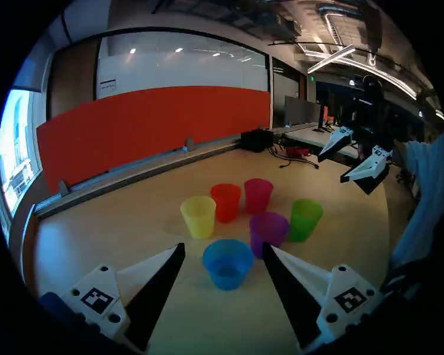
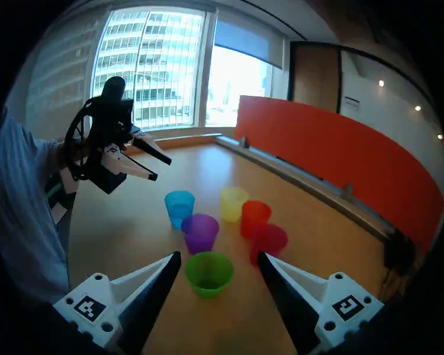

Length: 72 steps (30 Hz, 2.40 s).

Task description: Pour water

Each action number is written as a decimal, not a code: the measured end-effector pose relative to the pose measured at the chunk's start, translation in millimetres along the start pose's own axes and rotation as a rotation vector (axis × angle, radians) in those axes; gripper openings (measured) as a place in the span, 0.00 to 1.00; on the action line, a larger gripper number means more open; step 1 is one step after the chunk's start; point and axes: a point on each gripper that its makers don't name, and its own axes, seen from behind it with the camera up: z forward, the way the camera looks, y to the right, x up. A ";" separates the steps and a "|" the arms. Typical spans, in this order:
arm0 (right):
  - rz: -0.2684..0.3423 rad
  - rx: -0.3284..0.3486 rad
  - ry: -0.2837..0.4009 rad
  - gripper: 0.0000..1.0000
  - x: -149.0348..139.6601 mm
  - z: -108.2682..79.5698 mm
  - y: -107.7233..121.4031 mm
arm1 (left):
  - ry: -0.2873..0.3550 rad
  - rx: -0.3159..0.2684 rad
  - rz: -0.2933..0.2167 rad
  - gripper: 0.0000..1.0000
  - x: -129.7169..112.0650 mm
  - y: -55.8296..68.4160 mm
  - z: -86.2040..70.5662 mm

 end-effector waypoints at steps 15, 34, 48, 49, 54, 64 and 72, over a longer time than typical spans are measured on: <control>-0.014 0.025 -0.075 1.00 -37.2 18.5 -7.9 | -0.093 -0.010 0.001 0.96 -45.9 3.1 10.4; 0.011 0.040 -0.146 1.00 -77.7 38.6 -11.6 | -0.176 -0.046 0.007 0.96 -75.0 6.1 27.8; 0.039 0.054 -0.163 1.00 -92.3 54.3 -12.7 | -0.203 -0.069 0.013 0.96 -80.5 8.9 48.6; 0.040 0.054 -0.163 1.00 -92.7 55.3 -12.5 | -0.203 -0.070 0.014 0.96 -80.3 8.8 50.3; 0.046 0.055 -0.162 1.00 -94.1 60.8 -11.8 | -0.198 -0.074 0.017 0.96 -77.3 8.0 58.8; 0.052 0.069 -0.161 1.00 -92.4 70.0 -14.2 | -0.186 -0.092 0.007 0.96 -73.2 9.1 71.6; 0.059 0.073 -0.159 1.00 -91.3 72.3 -14.2 | -0.188 -0.097 0.013 0.96 -73.1 8.8 78.3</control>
